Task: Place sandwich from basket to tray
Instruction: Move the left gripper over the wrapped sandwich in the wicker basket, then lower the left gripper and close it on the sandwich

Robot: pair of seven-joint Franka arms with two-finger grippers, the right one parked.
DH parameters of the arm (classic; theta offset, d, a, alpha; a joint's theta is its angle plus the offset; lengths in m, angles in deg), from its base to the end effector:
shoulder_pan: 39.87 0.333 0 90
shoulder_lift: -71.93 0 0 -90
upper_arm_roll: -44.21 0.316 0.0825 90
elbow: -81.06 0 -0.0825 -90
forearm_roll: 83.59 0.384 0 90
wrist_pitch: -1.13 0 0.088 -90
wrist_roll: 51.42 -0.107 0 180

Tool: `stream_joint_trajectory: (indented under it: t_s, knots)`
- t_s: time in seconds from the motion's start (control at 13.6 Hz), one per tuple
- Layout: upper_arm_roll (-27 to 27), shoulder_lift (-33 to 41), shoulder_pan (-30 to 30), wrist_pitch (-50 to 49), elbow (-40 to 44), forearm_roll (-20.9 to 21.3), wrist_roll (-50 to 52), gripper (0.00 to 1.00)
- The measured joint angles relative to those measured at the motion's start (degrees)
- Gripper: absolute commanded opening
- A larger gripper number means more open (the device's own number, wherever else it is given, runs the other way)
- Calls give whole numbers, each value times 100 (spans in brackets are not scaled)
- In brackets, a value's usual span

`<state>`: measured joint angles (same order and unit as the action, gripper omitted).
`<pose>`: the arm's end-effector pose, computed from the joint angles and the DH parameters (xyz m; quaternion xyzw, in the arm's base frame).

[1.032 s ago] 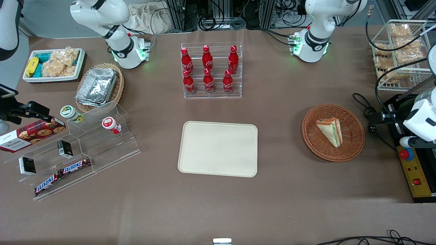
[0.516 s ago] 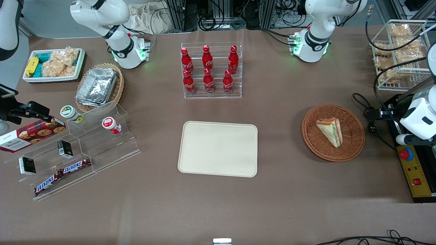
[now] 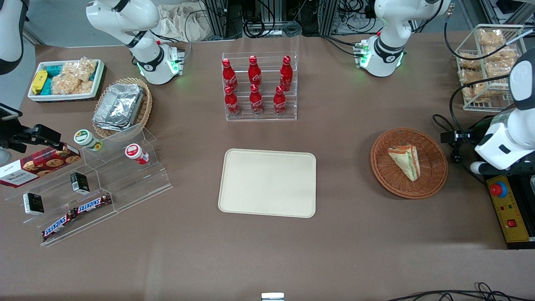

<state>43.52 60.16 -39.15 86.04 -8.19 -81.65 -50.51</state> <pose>0.5928 0.0048 0.5060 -0.9900 -0.0072 0.1400 0.0167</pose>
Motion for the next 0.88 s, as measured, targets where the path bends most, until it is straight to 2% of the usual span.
stream_joint_trajectory:
  t_s: [0.29, 0.66, 0.88]
  knots:
    - [35, 404, 158, 1133, -1345, -37, 545, 99]
    - [13, 472, 130, 3420, -2970, -38, 2697, 99]
    - [3, 213, 120, 4335, -3330, -38, 3673, 99]
